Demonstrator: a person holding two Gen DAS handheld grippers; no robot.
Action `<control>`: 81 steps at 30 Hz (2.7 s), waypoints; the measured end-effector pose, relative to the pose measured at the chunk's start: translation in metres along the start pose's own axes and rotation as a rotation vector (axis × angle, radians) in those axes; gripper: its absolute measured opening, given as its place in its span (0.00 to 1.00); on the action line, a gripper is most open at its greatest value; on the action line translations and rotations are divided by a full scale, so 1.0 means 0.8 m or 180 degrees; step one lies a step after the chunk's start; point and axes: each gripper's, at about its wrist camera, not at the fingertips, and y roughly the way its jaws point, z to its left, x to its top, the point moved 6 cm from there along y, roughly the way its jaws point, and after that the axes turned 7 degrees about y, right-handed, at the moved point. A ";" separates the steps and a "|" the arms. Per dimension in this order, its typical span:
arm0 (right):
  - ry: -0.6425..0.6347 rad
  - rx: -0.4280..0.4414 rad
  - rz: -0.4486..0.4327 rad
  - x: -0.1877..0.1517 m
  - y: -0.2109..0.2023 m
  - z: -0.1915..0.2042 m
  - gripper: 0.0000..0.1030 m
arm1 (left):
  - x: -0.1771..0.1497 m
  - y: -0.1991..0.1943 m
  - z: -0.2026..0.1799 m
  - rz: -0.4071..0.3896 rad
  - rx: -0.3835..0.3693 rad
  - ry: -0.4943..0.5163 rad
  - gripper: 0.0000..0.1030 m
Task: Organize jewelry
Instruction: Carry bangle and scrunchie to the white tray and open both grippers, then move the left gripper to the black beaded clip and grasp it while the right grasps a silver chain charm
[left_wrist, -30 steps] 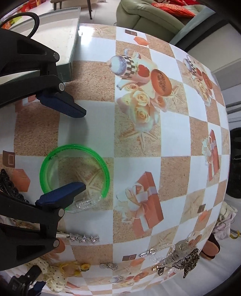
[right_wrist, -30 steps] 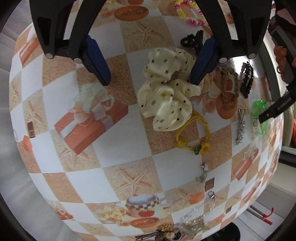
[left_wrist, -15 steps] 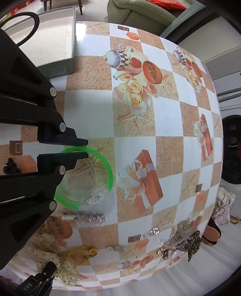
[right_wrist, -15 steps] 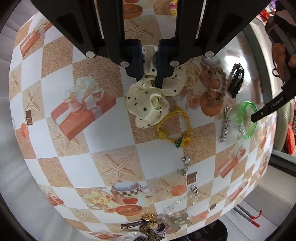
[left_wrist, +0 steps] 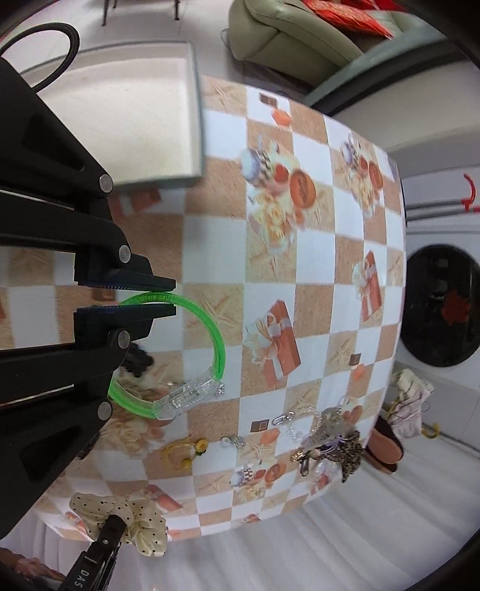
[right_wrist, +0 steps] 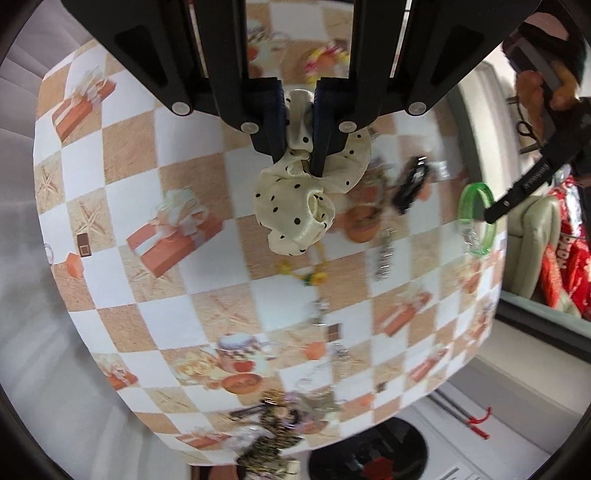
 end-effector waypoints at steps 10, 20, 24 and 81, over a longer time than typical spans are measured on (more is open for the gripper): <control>-0.0606 0.0410 0.0206 -0.049 -0.022 0.137 0.12 | -0.074 -0.067 0.100 -0.0081 0.0252 -0.0516 0.11; -0.1323 0.0709 0.0365 -0.092 -0.007 0.302 0.12 | -0.151 -0.078 0.211 0.0007 0.0579 -0.1028 0.11; -0.1548 0.0714 0.0393 -0.097 0.020 0.356 0.12 | -0.159 -0.063 0.244 0.0009 0.0670 -0.1218 0.11; -0.0802 0.0775 0.0168 -0.029 0.101 0.263 0.81 | -0.120 -0.031 0.166 -0.0009 0.0926 -0.0247 1.00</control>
